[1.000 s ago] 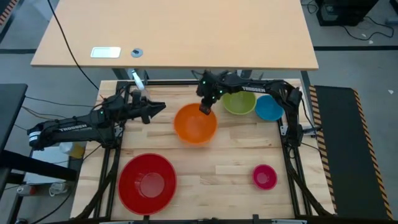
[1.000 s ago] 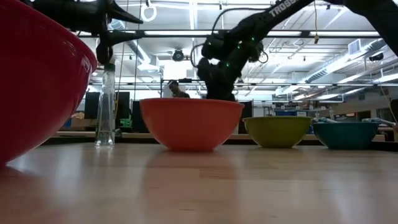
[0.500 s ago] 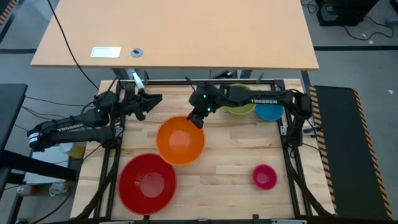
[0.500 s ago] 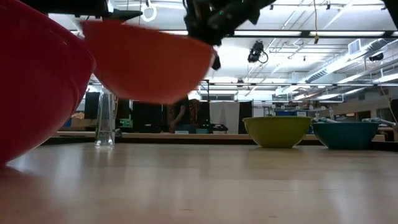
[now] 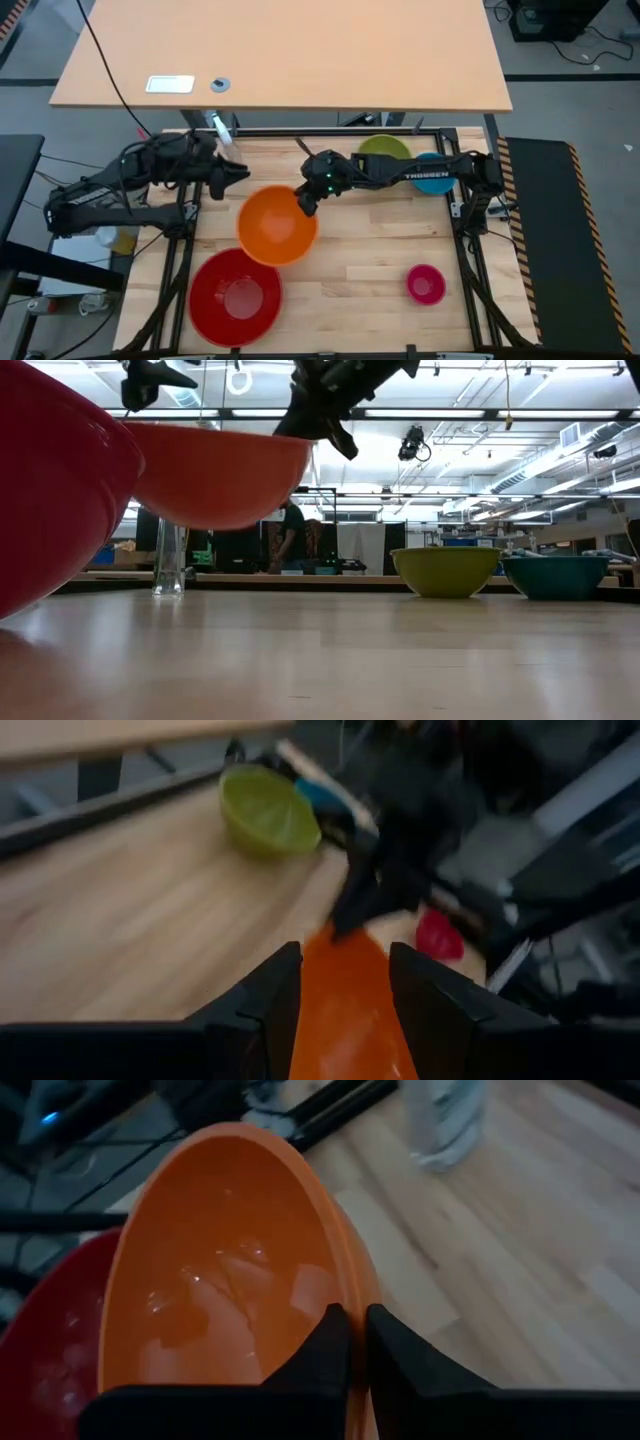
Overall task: Nest bowls inside each other
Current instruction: Stack the orange bowl into the red bowl, then stack the green bowl into the orange bowl
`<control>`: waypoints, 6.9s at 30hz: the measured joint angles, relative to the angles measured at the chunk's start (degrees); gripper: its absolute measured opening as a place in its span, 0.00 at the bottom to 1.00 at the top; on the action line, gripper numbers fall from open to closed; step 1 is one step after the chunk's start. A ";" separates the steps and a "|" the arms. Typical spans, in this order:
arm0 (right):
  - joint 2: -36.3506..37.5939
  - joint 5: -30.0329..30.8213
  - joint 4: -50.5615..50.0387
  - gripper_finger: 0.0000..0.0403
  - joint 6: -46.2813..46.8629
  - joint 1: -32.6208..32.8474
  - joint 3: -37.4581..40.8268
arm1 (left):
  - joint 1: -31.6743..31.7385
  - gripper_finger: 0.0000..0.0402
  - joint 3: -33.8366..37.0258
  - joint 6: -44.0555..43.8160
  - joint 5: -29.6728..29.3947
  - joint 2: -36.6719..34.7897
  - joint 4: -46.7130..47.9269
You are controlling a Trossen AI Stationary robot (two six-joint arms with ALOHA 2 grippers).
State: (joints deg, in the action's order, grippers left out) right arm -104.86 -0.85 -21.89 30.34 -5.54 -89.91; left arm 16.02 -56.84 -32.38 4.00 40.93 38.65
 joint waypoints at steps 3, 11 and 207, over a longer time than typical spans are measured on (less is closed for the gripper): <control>0.00 1.93 0.02 0.07 1.51 -0.64 0.00 | -1.68 0.39 -3.10 -0.64 -0.08 3.19 4.88; 0.00 5.55 -0.93 0.07 3.55 -1.45 0.00 | -6.55 0.39 -10.80 -8.20 -5.73 14.54 17.61; 3.61 -5.13 -25.13 0.08 -16.82 -23.41 5.64 | -3.56 0.20 -6.49 -16.26 -17.33 49.59 -17.17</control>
State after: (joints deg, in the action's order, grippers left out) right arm -101.25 -5.98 -47.02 13.53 -28.95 -84.27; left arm 12.47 -63.33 -48.64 -13.33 90.52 21.48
